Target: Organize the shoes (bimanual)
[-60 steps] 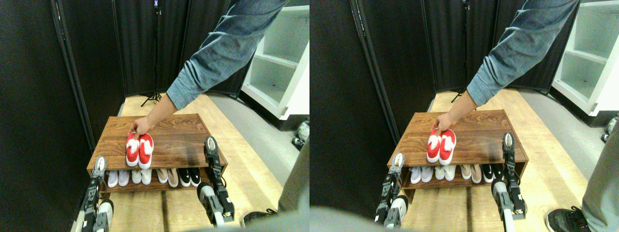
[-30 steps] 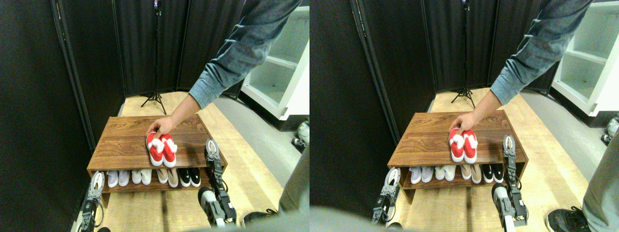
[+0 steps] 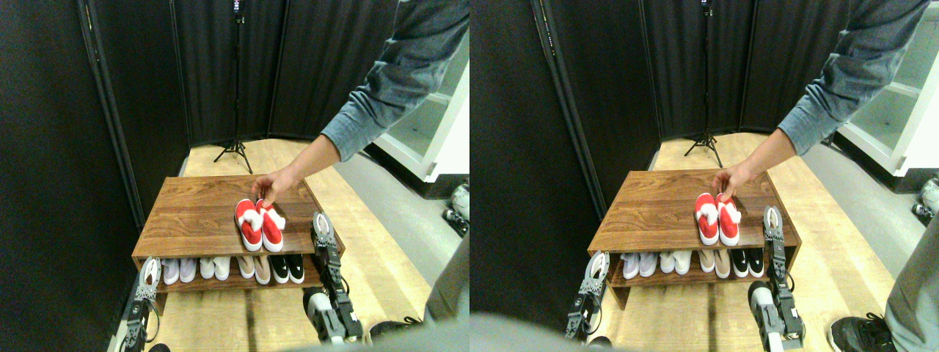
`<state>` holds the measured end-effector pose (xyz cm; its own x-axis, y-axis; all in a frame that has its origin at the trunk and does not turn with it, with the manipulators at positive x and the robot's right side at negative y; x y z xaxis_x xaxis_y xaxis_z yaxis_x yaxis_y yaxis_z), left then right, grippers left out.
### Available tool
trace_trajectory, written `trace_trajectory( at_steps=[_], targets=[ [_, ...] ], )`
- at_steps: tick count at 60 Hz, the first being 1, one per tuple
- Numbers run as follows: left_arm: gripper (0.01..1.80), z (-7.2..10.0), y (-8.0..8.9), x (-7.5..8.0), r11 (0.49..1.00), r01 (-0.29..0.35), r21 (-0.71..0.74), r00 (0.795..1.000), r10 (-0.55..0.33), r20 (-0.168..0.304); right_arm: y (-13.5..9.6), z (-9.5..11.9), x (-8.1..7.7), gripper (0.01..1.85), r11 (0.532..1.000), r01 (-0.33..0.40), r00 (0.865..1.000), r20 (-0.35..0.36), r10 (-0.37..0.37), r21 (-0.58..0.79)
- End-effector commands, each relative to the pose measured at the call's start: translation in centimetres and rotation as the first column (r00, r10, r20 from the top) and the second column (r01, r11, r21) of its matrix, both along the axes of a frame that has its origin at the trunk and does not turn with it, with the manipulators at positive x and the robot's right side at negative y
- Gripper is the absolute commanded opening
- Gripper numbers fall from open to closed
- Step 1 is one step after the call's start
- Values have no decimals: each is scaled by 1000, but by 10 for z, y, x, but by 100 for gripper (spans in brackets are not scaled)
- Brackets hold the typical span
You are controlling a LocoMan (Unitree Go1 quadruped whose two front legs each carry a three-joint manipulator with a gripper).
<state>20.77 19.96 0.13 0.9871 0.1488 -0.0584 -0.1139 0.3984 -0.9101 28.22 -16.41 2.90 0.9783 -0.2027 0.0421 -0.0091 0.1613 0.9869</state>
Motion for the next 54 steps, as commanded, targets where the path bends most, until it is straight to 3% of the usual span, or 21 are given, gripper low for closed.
trace_trajectory(
  at_steps=[1,16,31,40,44,47,50,52,54],
  targets=[
    [1,10,-4,8,1000,6,20,998,-7,61,-1,12,-2,1,999,-37,999,31,36,13],
    [1,8,-9,21,1000,11,3,999,-11,46,-7,9,-2,1,994,-104,994,22,105,-34],
    [1,7,-13,33,1000,9,6,997,-9,75,-8,4,-4,1,990,-139,989,-54,137,-24],
    [1,5,-17,39,999,-1,-35,997,4,81,-8,2,-7,1,993,-117,991,-69,116,-6],
    [1,5,-19,43,999,8,-43,997,-4,81,-8,1,-9,1,997,-72,995,-74,72,10],
    [1,6,-20,43,998,4,-55,997,0,76,-8,2,-11,1,998,-44,996,-76,39,-55],
    [1,6,-22,44,997,-1,-75,997,6,73,-6,4,-16,32,997,28,995,-97,-35,-77],
    [1,7,-23,44,995,7,-101,997,0,73,-6,5,-20,71,998,38,993,-112,-44,-59],
    [1,7,-24,44,995,11,-100,997,-4,72,-6,6,-22,91,995,41,990,-132,-53,-94]
  ],
)
